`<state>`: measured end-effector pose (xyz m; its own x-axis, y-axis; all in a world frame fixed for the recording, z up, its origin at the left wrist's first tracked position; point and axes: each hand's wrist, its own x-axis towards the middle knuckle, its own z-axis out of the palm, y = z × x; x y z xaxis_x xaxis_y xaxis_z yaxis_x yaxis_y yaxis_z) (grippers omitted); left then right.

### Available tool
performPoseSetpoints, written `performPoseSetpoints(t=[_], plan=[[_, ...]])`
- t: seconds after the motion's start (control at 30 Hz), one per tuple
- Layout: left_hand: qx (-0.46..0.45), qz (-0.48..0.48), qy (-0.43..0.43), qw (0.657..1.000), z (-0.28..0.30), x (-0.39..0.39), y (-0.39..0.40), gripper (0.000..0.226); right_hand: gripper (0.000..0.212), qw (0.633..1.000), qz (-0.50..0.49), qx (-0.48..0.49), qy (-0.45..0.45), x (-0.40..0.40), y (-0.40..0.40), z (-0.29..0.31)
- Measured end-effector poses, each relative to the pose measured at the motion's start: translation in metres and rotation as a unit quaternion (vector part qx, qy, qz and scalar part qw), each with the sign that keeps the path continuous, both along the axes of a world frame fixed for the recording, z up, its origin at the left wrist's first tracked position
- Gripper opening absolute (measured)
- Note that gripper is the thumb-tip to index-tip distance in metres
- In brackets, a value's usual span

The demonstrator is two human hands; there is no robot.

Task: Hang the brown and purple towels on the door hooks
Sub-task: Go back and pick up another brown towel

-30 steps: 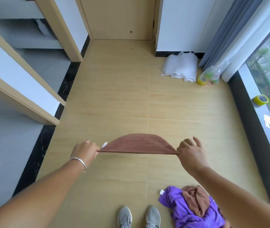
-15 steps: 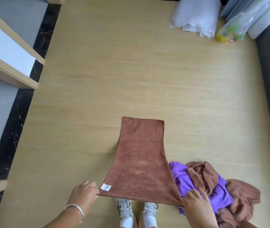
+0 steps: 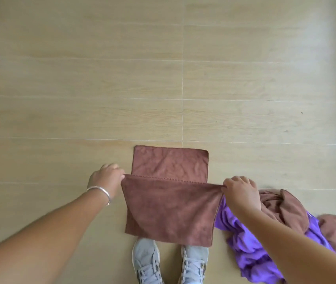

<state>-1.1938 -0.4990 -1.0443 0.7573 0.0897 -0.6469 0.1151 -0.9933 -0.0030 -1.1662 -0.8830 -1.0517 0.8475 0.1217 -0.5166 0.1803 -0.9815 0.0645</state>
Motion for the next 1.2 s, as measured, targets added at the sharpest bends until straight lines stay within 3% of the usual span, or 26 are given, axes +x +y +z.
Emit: performPoseSetpoints(t=[0.17,0.37,0.5,0.63,0.73,0.8,0.9,1.0,1.1,1.2], plan=[[0.006,-0.001,-0.047,0.999,-0.125,0.078,0.006,0.025,0.020,0.996,-0.054,0.066,-0.034,0.074,0.008,-0.124],[-0.021,0.029,-0.118,0.992,-0.219,0.100,0.028,0.018,0.017,0.991,-0.014,0.108,-0.075,0.122,0.010,-0.214],[-0.064,0.036,-0.195,0.978,-0.233,0.093,0.038,0.020,0.015,0.982,-0.012,0.153,-0.114,0.133,0.004,-0.223],[-0.017,0.009,-0.204,0.979,-0.222,0.117,0.043,0.016,0.016,0.983,-0.017,0.141,-0.116,0.155,0.011,-0.213],[-0.008,0.087,-0.229,0.969,-0.199,0.156,0.034,0.011,0.018,0.983,-0.038,0.109,-0.140,0.192,0.031,-0.205],[-0.033,0.101,-0.283,0.953,-0.190,0.168,0.015,0.033,0.032,0.976,-0.043,0.117,-0.178,0.211,0.048,-0.199],[-0.085,-0.039,-0.297,0.950,-0.186,0.142,-0.027,0.058,0.055,0.964,0.073,0.152,-0.206,0.201,0.075,-0.192],[-0.073,-0.176,-0.187,0.964,-0.202,0.079,-0.060,0.075,0.061,0.950,0.203,0.173,-0.161,0.130,0.086,-0.202],[-0.050,-0.216,-0.135,0.966,-0.226,0.016,-0.058,0.086,0.077,0.948,0.268,0.151,-0.085,0.047,0.066,-0.219],[-0.039,-0.227,-0.143,0.963,-0.234,-0.003,-0.044,0.089,0.083,0.941,0.313,0.123,-0.047,0.021,0.041,-0.229]])
